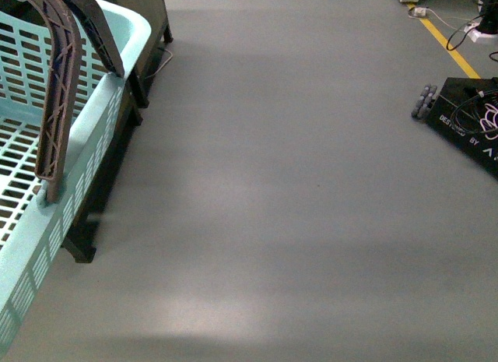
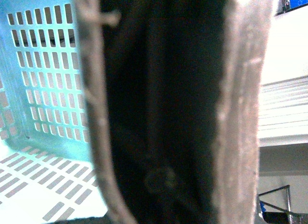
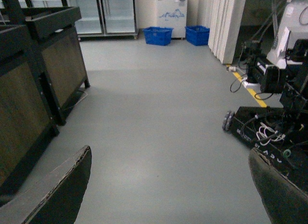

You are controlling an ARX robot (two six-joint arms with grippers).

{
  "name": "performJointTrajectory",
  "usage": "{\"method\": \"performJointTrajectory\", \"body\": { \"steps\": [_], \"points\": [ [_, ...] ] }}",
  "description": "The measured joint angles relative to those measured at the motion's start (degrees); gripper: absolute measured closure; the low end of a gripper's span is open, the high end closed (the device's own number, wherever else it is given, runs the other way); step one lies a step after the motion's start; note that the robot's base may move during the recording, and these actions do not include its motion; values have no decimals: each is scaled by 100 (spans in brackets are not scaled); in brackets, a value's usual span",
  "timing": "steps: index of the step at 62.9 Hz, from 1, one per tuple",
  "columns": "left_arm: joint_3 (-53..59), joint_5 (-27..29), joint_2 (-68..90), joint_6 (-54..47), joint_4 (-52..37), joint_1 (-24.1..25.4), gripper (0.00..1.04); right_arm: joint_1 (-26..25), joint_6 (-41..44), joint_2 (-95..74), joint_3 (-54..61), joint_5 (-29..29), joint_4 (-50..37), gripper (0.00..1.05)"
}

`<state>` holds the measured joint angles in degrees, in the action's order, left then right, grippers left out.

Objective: Pick mango and avocado into basket

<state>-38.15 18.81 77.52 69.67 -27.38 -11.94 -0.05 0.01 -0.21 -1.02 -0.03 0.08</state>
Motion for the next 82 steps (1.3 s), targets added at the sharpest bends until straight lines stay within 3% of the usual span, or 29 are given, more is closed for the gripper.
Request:
{"method": "performJointTrajectory", "body": {
  "steps": [82],
  "points": [
    [-2, -63, 0, 4, 0, -48, 92, 2, -2, -2, 0, -24, 0, 9]
  ]
}}
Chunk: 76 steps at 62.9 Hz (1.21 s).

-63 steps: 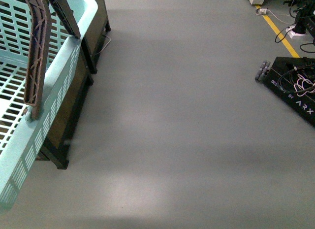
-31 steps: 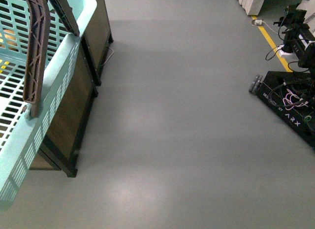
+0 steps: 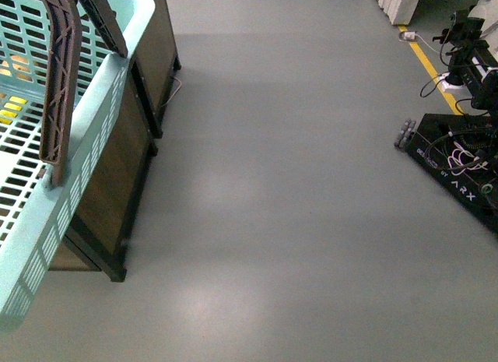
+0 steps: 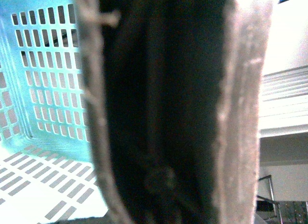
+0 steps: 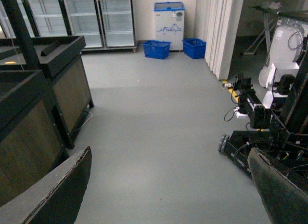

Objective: Pick mango and avocado into basket

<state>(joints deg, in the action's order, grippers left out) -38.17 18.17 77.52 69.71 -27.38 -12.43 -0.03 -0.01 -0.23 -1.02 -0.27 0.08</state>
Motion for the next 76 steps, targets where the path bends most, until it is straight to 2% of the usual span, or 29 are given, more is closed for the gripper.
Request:
{"method": "performJointTrajectory", "body": {
  "steps": [76],
  "points": [
    [0, 48, 0, 15, -2, 35, 92, 2, -2, 7, 0, 26, 2, 9]
  ]
}}
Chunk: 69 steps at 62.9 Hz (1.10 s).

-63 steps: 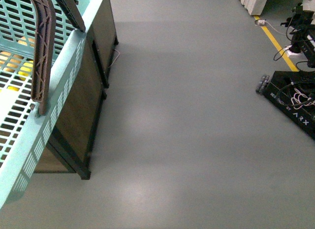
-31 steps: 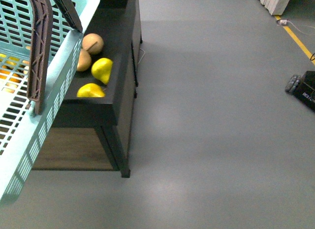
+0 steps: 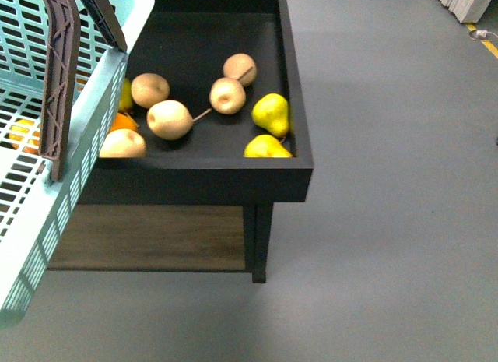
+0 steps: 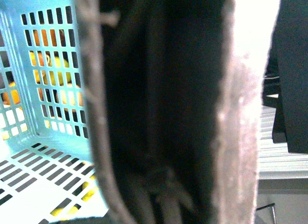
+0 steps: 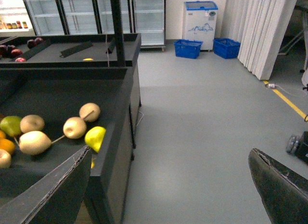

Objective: Pick mango and avocado into basket

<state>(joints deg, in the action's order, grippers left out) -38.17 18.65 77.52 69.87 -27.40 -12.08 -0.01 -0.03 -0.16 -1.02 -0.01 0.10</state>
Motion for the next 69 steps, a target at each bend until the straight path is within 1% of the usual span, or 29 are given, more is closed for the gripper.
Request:
{"method": "performJointTrajectory", "body": {
  "steps": [69],
  "points": [
    [0, -2, 2, -7, 0, 9, 92, 0, 0, 0, 0, -2, 0, 9]
  ]
}}
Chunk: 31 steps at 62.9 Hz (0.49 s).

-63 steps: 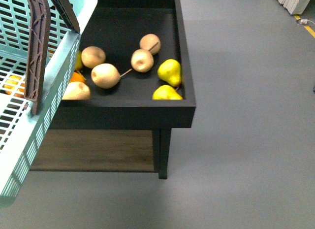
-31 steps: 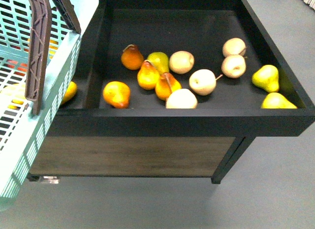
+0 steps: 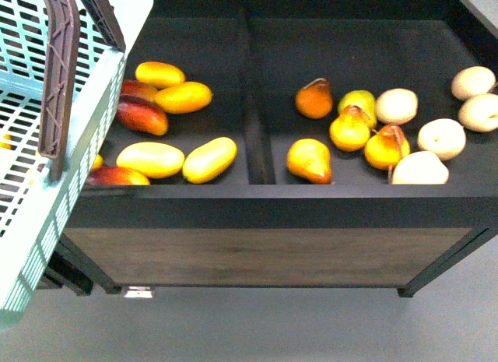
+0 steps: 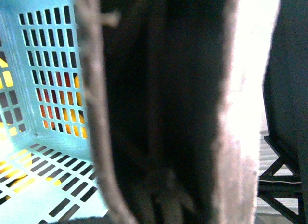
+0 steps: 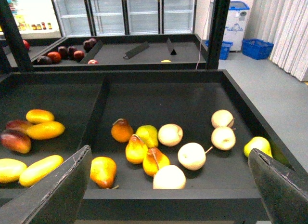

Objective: Pick mango and avocado into basket

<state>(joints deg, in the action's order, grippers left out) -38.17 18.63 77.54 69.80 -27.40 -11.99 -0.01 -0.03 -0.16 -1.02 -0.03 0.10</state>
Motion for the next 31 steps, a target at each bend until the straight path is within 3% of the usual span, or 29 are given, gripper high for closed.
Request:
{"method": "performJointTrajectory", "body": {
  "steps": [31],
  "points": [
    [0, -7, 0, -11, 0, 0, 92, 0, -2, -2, 0, -4, 0, 9]
  ]
}}
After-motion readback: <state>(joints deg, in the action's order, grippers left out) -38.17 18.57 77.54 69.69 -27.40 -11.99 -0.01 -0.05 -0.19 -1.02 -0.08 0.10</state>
